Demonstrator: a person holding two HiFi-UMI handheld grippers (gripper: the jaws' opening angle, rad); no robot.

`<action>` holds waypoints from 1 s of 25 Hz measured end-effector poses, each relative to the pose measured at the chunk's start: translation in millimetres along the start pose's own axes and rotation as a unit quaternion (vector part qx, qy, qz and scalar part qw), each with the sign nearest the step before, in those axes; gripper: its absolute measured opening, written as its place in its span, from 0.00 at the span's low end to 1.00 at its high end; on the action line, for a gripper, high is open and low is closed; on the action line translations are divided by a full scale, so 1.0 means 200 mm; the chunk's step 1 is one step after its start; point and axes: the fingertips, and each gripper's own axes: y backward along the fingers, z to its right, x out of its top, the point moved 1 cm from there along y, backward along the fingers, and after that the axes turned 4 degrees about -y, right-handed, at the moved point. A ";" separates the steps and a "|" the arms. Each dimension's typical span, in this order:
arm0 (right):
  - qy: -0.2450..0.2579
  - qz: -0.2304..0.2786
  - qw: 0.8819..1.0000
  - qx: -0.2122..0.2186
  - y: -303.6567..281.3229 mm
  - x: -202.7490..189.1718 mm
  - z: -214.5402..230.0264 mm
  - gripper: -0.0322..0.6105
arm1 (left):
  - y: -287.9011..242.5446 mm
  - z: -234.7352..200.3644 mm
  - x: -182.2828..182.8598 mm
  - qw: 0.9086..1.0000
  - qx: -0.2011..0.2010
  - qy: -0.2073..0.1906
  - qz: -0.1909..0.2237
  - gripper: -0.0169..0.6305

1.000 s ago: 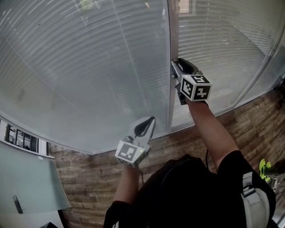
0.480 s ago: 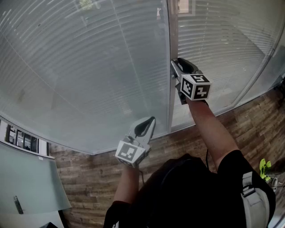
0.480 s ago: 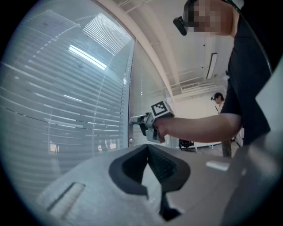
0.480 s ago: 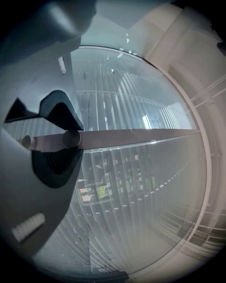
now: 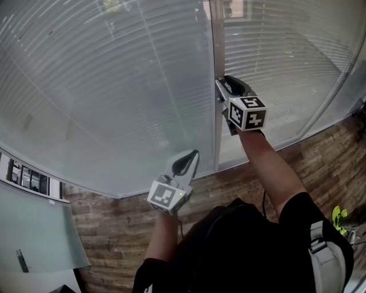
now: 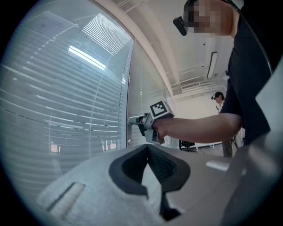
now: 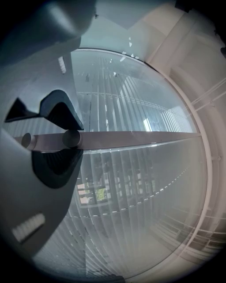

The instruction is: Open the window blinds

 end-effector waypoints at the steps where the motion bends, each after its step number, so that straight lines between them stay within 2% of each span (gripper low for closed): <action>1: 0.008 -0.003 1.000 0.005 0.00 0.00 0.00 0.26 | -0.01 0.00 0.00 1.000 0.002 -0.002 0.002 0.03; 5: 0.066 -0.009 0.997 0.025 0.02 0.00 -0.02 0.33 | -0.05 0.03 0.02 1.000 0.004 -0.001 -0.001 0.03; 7: 0.118 -0.016 0.992 0.030 0.03 0.00 -0.02 0.36 | -0.07 0.05 0.02 1.000 0.004 -0.004 0.001 0.03; 9: 0.189 -0.029 0.981 0.035 0.05 0.00 -0.04 0.38 | -0.09 0.06 0.01 1.000 0.006 -0.010 0.009 0.03; 11: 0.272 -0.041 0.961 0.037 0.07 0.02 -0.07 0.39 | -0.12 0.09 0.02 1.000 0.005 -0.006 0.007 0.03; 15: 0.415 -0.065 0.906 0.044 0.09 -0.01 -0.12 0.39 | -0.17 0.13 0.00 1.000 0.004 -0.008 0.011 0.03; 18: 0.482 -0.078 0.870 0.061 0.10 -0.07 -0.12 0.39 | -0.20 0.16 -0.01 1.000 0.003 -0.009 0.010 0.03; 22: 0.572 -0.085 0.812 0.073 0.08 -0.08 -0.12 0.39 | -0.22 0.18 0.01 1.000 0.008 -0.007 0.012 0.03; 23: 0.585 -0.086 0.803 0.074 0.07 -0.09 -0.12 0.39 | -0.22 0.18 0.00 1.000 0.010 -0.010 0.012 0.03; 25: 0.599 -0.086 0.792 0.077 0.07 -0.10 -0.12 0.39 | -0.22 0.20 -0.03 1.000 0.014 -0.006 0.010 0.03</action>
